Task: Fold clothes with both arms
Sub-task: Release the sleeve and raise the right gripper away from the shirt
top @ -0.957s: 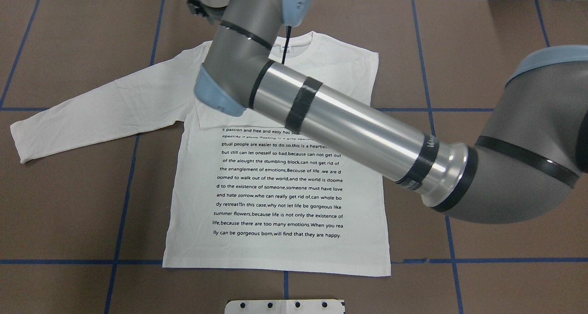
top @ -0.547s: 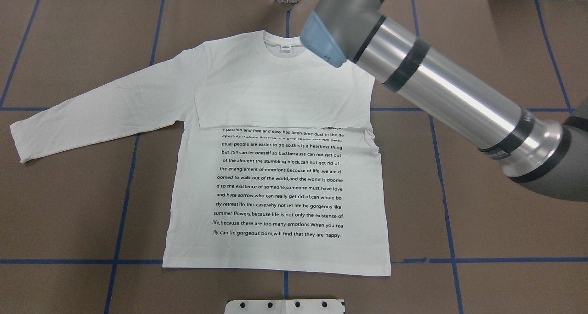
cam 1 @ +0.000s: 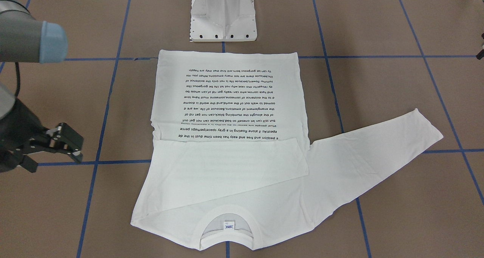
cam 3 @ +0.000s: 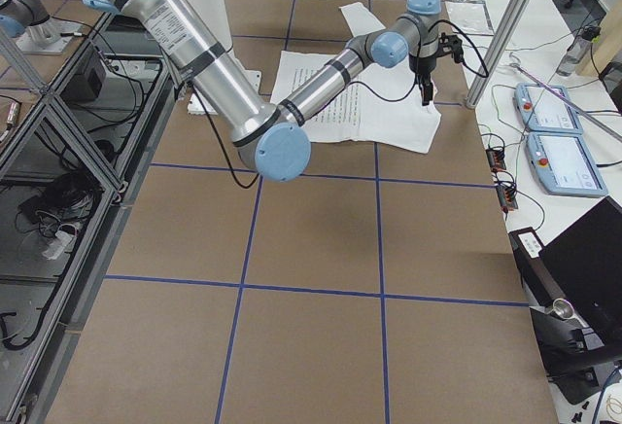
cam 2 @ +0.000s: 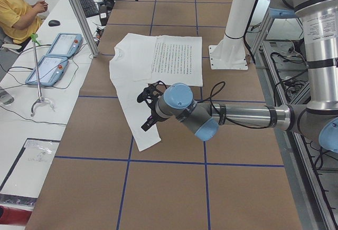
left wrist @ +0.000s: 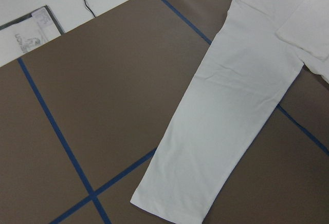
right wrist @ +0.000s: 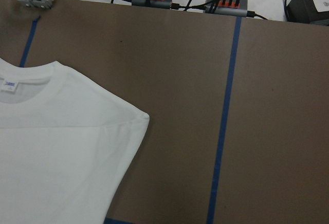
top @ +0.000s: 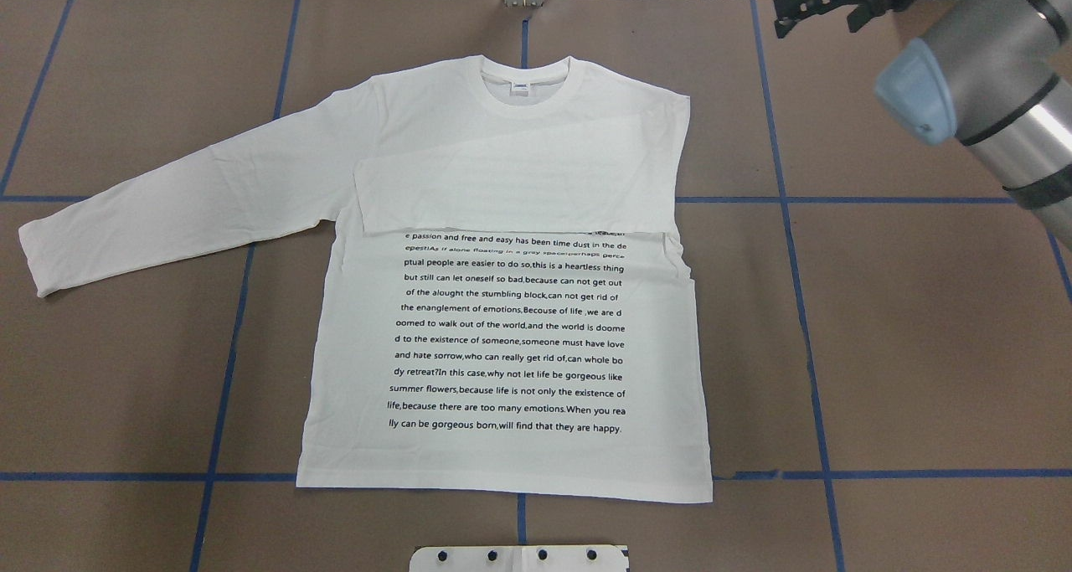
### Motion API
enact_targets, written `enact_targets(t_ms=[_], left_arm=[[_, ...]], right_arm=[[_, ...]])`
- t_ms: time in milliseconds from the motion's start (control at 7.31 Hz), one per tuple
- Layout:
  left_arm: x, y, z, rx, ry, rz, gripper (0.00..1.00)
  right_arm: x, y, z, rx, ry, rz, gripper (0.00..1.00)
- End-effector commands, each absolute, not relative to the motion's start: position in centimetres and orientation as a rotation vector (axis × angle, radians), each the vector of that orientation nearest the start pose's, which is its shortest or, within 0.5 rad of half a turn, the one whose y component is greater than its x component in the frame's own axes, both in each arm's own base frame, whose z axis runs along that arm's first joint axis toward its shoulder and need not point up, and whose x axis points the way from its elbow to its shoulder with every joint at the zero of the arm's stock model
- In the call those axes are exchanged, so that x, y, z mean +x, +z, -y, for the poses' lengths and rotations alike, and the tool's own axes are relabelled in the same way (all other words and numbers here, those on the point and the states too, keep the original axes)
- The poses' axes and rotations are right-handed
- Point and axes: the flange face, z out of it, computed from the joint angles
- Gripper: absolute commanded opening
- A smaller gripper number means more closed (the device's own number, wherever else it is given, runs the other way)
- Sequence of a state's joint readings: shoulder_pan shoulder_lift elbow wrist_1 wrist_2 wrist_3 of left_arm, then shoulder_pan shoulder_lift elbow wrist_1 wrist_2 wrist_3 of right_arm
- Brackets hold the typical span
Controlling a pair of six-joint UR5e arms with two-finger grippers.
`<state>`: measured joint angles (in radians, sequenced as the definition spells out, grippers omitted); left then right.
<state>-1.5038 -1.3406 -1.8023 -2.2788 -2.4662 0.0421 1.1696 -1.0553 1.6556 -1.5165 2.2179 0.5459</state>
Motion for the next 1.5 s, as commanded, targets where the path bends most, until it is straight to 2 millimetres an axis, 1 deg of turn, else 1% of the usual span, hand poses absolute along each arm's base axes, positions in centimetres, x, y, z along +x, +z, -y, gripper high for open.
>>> enact_targets(t_ms=[0, 137, 274, 410, 547, 684, 821, 957, 1094, 1231, 1368], left_arm=[[1.7, 58.1, 42.4, 0.596, 0.432, -0.763, 1.00], [3.5, 60.1, 42.5, 0.597, 0.468, -0.746, 1.00], [6.0, 61.2, 42.6, 0.605, 0.496, -0.759, 1.00], [9.7, 61.6, 43.5, 0.605, 0.517, -0.742, 1.00], [12.2, 62.3, 44.2, 0.611, 0.550, -0.729, 1.00], [13.5, 64.1, 44.6, 0.592, 0.568, -0.725, 1.00], [14.2, 64.6, 44.3, 0.606, 0.587, -0.734, 1.00], [16.0, 65.6, 43.9, 0.587, 0.616, -0.726, 1.00], [17.1, 66.3, 44.4, 0.589, 0.622, -0.700, 1.00], [17.2, 66.4, 44.3, 0.598, 0.629, -0.703, 1.00], [17.6, 67.2, 44.0, 0.589, 0.638, -0.705, 1.00]], right_arm=[[-10.6, 41.5, 59.0, 0.270, -0.150, 0.809, 1.00], [-7.3, 46.4, 56.8, 0.278, -0.168, 0.797, 1.00], [-5.0, 50.8, 54.0, 0.265, -0.144, 0.787, 1.00], [-3.4, 53.4, 51.9, 0.288, -0.124, 0.789, 1.00], [-3.0, 53.9, 51.5, 0.295, -0.116, 0.791, 1.00], [-2.9, 54.0, 51.4, 0.292, -0.113, 0.788, 1.00], [-2.8, 54.7, 50.9, 0.281, -0.110, 0.787, 1.00], [-2.7, 55.2, 50.4, 0.280, -0.110, 0.787, 1.00], [-2.6, 56.0, 49.7, 0.284, -0.110, 0.786, 1.00], [-2.6, 56.2, 49.4, 0.282, -0.109, 0.788, 1.00], [-2.5, 56.4, 49.4, 0.279, -0.108, 0.786, 1.00]])
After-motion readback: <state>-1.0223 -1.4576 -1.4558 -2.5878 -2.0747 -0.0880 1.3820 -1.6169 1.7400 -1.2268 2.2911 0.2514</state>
